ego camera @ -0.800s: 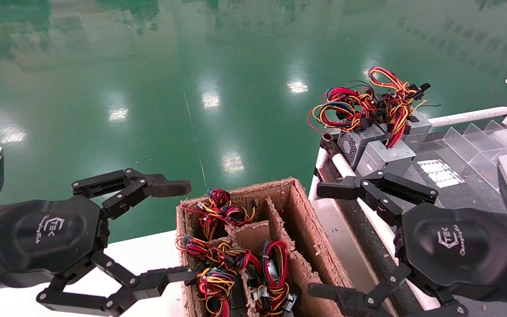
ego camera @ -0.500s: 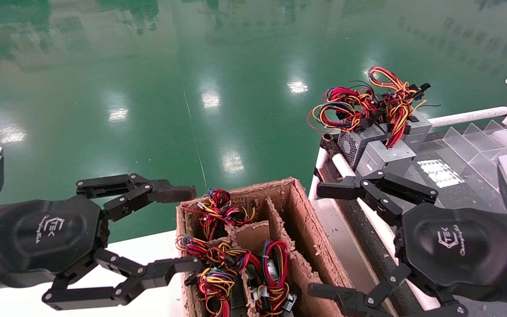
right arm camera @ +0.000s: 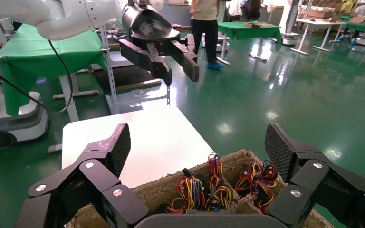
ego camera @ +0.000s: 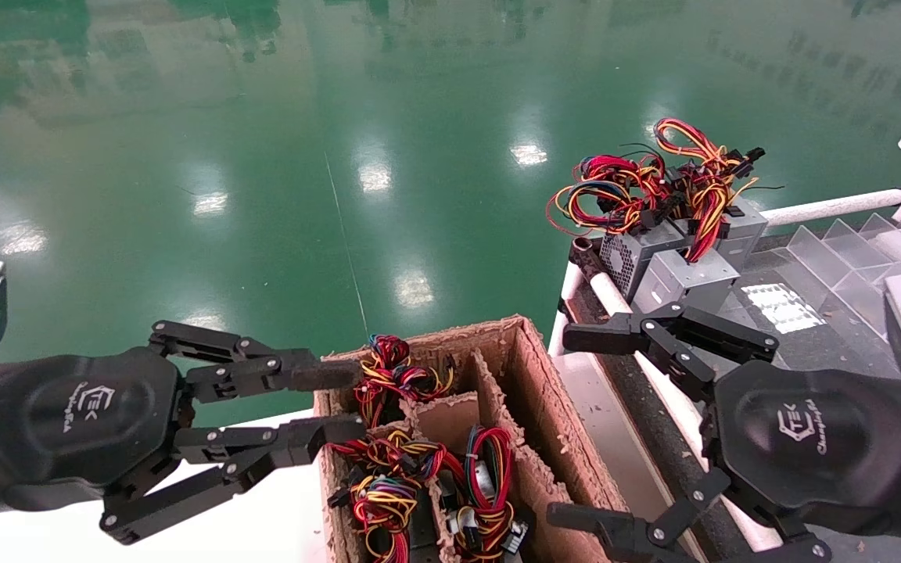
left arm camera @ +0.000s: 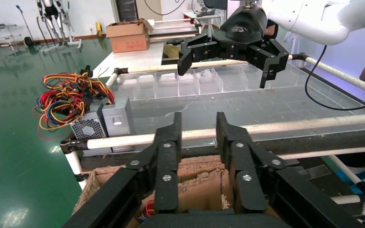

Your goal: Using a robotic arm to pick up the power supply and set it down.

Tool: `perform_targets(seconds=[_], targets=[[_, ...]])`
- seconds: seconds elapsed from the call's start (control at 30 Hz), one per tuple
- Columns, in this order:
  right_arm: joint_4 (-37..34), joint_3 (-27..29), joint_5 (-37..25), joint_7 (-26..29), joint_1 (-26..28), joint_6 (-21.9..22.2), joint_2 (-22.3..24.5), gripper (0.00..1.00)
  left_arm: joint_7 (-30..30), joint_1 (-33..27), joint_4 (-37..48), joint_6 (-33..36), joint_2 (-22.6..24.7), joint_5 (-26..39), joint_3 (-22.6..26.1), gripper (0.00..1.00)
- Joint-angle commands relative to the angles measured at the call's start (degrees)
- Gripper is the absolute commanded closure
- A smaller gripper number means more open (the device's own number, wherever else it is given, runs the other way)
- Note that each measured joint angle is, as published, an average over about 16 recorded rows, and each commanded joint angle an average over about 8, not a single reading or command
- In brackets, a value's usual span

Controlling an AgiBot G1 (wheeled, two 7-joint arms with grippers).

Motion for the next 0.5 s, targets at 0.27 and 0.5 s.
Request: perform_targets(seconds=[0.27, 0.5], targets=[[0.00, 0.00, 0.00, 0.00, 0.00, 0.00, 0.00, 0.00, 0.00, 0.00, 0.00, 0.00, 0.00, 0.00, 0.00, 1.00], [0.00, 0.00, 0.00, 0.00, 0.00, 0.00, 0.00, 0.00, 0.00, 0.00, 0.00, 0.00, 0.00, 0.00, 0.00, 0.28]])
